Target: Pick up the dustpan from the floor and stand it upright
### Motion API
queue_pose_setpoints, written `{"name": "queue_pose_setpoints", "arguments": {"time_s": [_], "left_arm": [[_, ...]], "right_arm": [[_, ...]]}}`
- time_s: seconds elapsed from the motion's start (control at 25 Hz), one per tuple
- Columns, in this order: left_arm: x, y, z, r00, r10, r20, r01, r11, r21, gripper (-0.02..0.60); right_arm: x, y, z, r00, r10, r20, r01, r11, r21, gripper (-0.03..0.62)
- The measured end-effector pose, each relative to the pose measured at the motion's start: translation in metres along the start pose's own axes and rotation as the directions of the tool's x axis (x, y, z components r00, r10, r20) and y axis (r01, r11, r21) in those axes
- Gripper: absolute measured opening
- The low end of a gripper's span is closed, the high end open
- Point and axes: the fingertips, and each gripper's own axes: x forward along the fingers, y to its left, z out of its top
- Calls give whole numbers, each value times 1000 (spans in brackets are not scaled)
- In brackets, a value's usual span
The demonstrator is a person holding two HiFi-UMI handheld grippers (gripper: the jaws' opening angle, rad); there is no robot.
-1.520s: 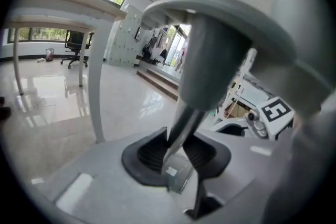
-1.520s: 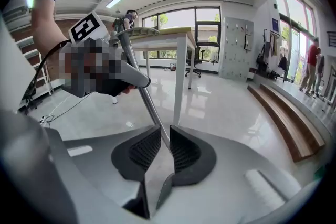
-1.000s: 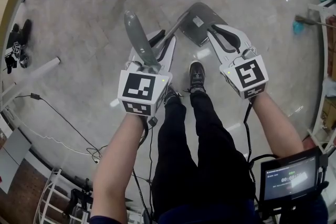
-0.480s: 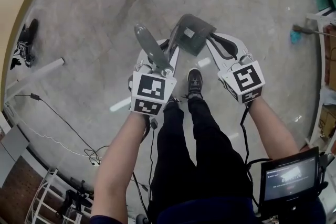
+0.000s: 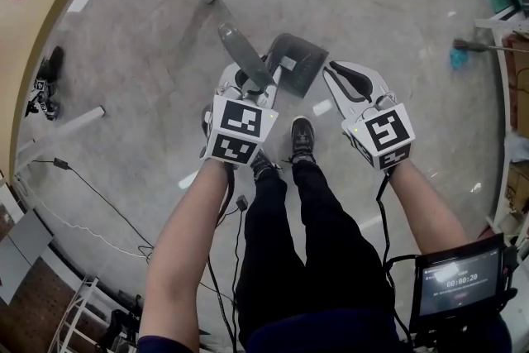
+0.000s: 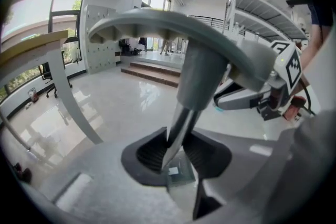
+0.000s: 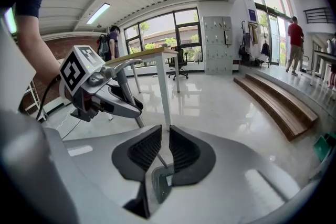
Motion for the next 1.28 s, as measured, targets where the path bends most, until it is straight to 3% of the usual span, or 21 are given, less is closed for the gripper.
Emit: {"name": "queue_pose_setpoints", "arguments": {"time_s": [0.4, 0.68, 1.04, 1.28], "left_arm": [[18, 6, 21, 1000, 15, -6, -15, 1000, 8, 91], [17, 8, 17, 1000, 18, 3, -18, 1000, 3, 156], [9, 16, -14, 998, 49, -26, -51, 995, -91, 163], [-20, 10, -47, 998, 47, -35, -54, 972, -228, 147]], "right_arm": [[-27, -26, -18, 999, -53, -7, 54, 997, 61, 53], [-36, -29, -29, 998, -62, -15, 63, 995, 77, 54], [-32, -23, -27, 999, -39, -18, 40, 996, 80, 49], [-36, -10, -13, 1000, 7, -18, -6, 999, 47, 11]]}}
